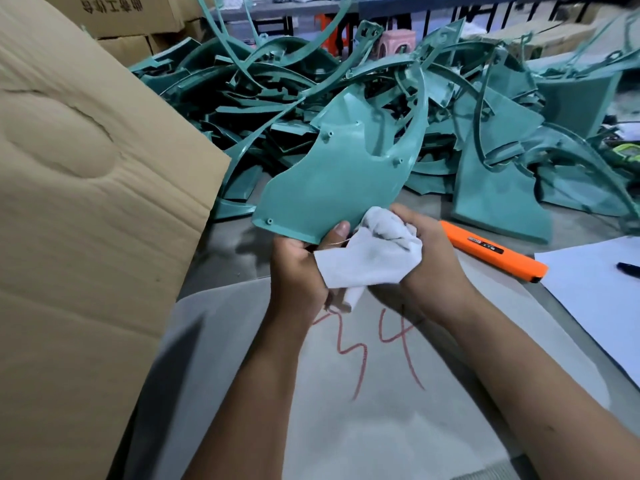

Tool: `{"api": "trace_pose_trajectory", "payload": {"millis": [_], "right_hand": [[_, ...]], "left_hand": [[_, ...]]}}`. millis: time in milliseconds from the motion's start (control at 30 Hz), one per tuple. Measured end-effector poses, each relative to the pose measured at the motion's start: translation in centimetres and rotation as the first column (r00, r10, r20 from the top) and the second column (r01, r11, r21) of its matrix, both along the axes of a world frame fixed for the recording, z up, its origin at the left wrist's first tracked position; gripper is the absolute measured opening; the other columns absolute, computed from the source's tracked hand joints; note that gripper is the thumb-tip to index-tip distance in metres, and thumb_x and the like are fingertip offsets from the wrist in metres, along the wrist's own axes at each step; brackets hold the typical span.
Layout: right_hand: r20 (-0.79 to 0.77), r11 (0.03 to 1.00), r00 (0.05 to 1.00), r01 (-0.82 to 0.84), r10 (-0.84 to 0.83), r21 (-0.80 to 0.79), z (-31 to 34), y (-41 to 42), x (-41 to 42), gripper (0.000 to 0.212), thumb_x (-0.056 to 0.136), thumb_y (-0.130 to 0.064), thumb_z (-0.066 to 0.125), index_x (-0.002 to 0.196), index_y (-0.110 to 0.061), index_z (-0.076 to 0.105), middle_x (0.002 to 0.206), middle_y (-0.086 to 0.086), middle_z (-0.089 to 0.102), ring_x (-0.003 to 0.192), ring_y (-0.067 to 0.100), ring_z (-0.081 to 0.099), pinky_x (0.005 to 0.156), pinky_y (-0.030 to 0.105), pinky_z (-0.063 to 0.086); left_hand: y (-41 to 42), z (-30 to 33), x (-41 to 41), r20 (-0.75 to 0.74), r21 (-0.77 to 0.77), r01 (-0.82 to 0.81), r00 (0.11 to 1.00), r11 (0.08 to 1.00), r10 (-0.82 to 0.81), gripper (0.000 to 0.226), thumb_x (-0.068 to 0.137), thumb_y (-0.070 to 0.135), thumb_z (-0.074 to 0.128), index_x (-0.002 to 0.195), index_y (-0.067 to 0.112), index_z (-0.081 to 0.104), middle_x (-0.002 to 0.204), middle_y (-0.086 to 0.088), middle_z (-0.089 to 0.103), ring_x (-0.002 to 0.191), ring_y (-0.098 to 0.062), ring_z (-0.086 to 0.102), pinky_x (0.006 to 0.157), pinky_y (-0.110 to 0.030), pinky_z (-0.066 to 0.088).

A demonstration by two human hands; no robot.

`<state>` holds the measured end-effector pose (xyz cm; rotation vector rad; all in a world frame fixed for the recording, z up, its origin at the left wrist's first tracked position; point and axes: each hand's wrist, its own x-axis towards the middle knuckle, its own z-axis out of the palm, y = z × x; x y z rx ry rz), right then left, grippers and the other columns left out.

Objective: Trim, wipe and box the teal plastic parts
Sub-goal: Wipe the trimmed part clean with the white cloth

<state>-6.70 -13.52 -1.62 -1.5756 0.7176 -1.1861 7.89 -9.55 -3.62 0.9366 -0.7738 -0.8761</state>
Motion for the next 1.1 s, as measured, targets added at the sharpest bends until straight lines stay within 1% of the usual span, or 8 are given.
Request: {"api": "trace_pose_trajectory", "payload": {"millis": [100,233,433,533,700,767,900,1100], "right_hand": [[0.093,0.993,0.995,0.012,-0.023,0.114,-0.1,-0.5,-2.0,0.016,0.091,0.013,0.057,0.095,0.000,0.065,0.076,0.006,0.067,0.066,0.015,0.066,0.059,0.027,0.051],[0.115,0.985,0.981,0.145,-0.156,0.094,0.3,-1.1,-1.7,0.015,0.093,0.019,0.048,0.099,0.012,0.060,0.081,0.018,0.060,0.073,0.022,0.058,0.059,0.031,0.045],[-0.415,0.939,0.890,0.041,-0.190,-0.343,0.0,-1.2,-2.3,0.014,0.078,-0.009,0.051,0.084,-0.013,0.063,0.074,-0.010,0.062,0.068,0.004,0.054,0.065,0.025,0.046],[0.011,0.994,0.996,0.086,-0.087,0.071,0.6,-1.0,-1.6,0.022,0.076,-0.008,0.053,0.093,-0.021,0.058,0.083,-0.019,0.062,0.072,-0.003,0.060,0.075,0.018,0.052],[0.441,0.873,0.861,-0.400,0.253,0.279,1.9,-0.4,-1.6,0.048,0.091,-0.037,0.064,0.114,0.005,0.056,0.112,0.026,0.065,0.100,0.042,0.062,0.088,0.063,0.055],[0.468,0.835,0.882,-0.289,0.043,0.468,1.5,-0.1,-1.0,0.061,0.103,-0.052,0.048,0.133,0.000,0.056,0.125,0.020,0.071,0.112,0.039,0.070,0.092,0.056,0.059],[0.312,0.892,0.935,0.008,-0.166,0.452,1.3,-0.6,-1.1,0.028,0.094,-0.024,0.070,0.069,-0.022,0.057,0.058,-0.001,0.052,0.049,0.014,0.052,0.050,0.022,0.049],[0.316,0.898,0.920,0.075,-0.230,0.434,1.5,-1.9,-2.7,0.012,0.092,-0.004,0.061,0.093,-0.014,0.068,0.073,0.014,0.052,0.060,0.023,0.051,0.067,0.039,0.046]], "left_hand": [[0.1,-0.7,1.0,0.293,-0.046,-0.012,0.956,0.999,0.025,0.022,0.089,0.009,0.072,0.110,0.014,0.074,0.107,-0.001,0.078,0.096,-0.018,0.074,0.086,-0.035,0.057],[0.3,-0.6,0.9,0.309,-0.037,-0.017,0.951,0.999,0.028,0.024,0.091,0.014,0.072,0.115,0.013,0.073,0.114,-0.005,0.077,0.108,-0.024,0.072,0.093,-0.042,0.056],[0.5,0.6,1.4,-0.079,0.033,-0.246,0.965,0.969,0.248,0.021,0.097,0.005,0.066,0.098,0.023,0.076,0.102,0.008,0.078,0.093,-0.018,0.074,0.073,-0.038,0.063],[0.8,0.5,1.6,-0.016,-0.022,-0.130,0.991,0.991,0.130,0.020,0.097,0.005,0.064,0.109,0.019,0.072,0.115,-0.005,0.076,0.106,-0.032,0.072,0.082,-0.052,0.062],[0.9,0.3,0.2,0.185,-0.053,-0.015,0.982,0.998,0.025,0.026,0.087,0.009,0.067,0.109,0.023,0.070,0.117,-0.005,0.075,0.116,-0.031,0.069,0.104,-0.059,0.051],[1.0,0.0,0.4,0.218,-0.022,0.059,0.975,0.998,-0.053,0.028,0.089,0.009,0.067,0.111,0.024,0.072,0.118,0.000,0.076,0.116,-0.025,0.069,0.104,-0.048,0.052],[1.3,-0.4,1.1,0.262,0.048,0.172,0.948,0.984,-0.178,0.036,0.091,0.009,0.068,0.126,0.016,0.065,0.126,-0.004,0.072,0.121,-0.024,0.067,0.107,-0.044,0.051],[1.7,0.2,2.4,0.326,0.122,0.219,0.912,0.968,-0.247,0.035,0.087,0.011,0.071,0.118,0.027,0.072,0.122,0.001,0.074,0.117,-0.020,0.069,0.099,-0.036,0.056]]}}
